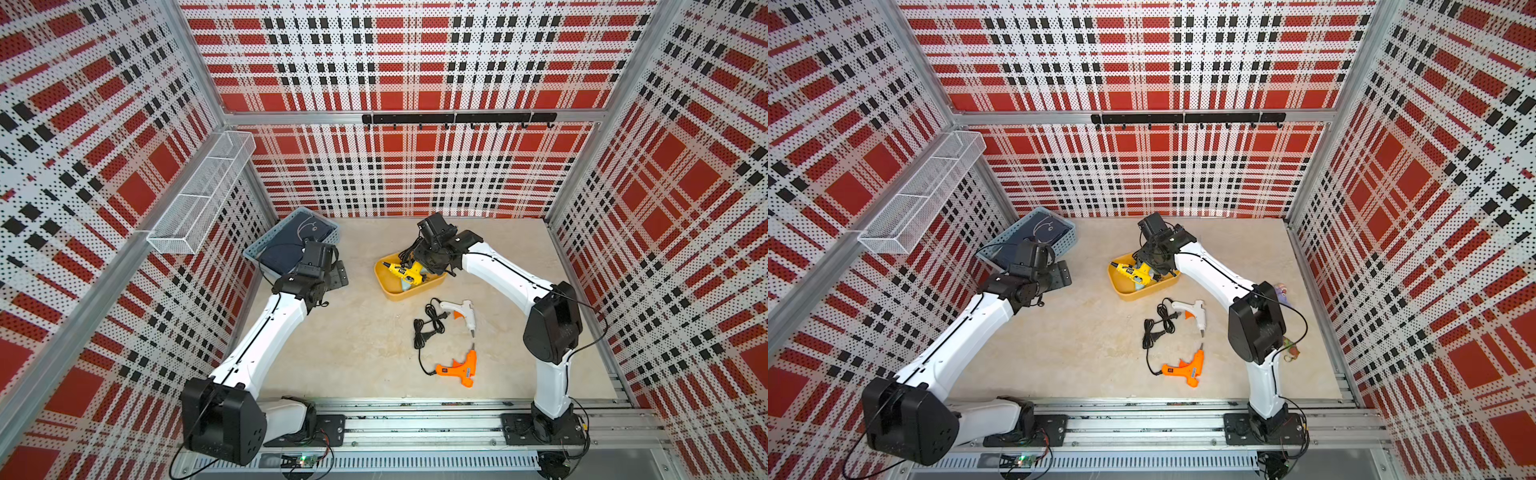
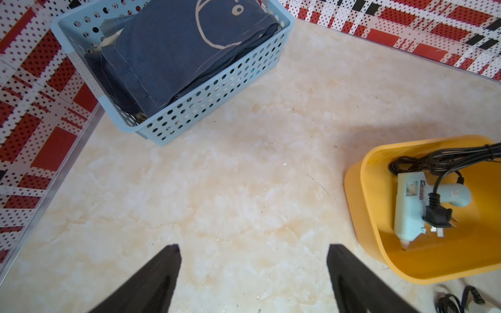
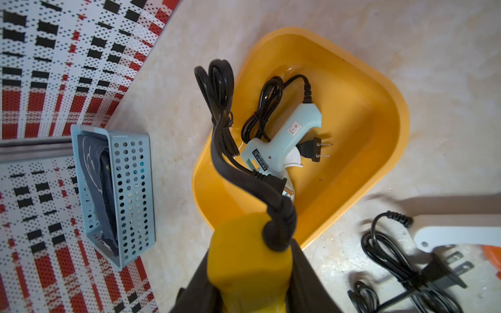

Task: Put the hot melt glue gun into the storage box
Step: Place the hot melt adhesive gun in the storage box.

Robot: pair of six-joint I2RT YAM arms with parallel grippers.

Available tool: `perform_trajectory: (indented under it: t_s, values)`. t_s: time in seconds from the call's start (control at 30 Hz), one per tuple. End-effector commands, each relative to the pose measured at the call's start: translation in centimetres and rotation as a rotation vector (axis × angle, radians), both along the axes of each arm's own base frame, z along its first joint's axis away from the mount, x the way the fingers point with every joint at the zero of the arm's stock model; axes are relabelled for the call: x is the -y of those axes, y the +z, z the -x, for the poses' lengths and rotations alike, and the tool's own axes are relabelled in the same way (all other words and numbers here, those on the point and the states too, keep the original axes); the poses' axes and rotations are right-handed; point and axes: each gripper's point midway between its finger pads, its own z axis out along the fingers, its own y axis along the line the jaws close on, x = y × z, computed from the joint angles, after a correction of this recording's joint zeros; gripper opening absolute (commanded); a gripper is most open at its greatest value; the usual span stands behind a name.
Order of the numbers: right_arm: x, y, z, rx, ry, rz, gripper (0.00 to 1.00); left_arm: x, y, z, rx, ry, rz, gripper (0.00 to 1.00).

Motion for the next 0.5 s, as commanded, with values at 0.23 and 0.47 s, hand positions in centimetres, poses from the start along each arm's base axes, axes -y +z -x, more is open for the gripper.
perform_trajectory:
  t_s: [0.23,0.47]
  values:
    - [-0.8,-4.5,-0.4,-0.161,-0.221,-0.155,0.07,-0.8,1.4,0.4,0.041,0.0,0.001,0.92]
    - [-1.3,-7.9,-1.0,-0.264,-0.31,-0.152,0.09,-0.8,1.4,0.5,0.036,-0.008,0.01,0.92]
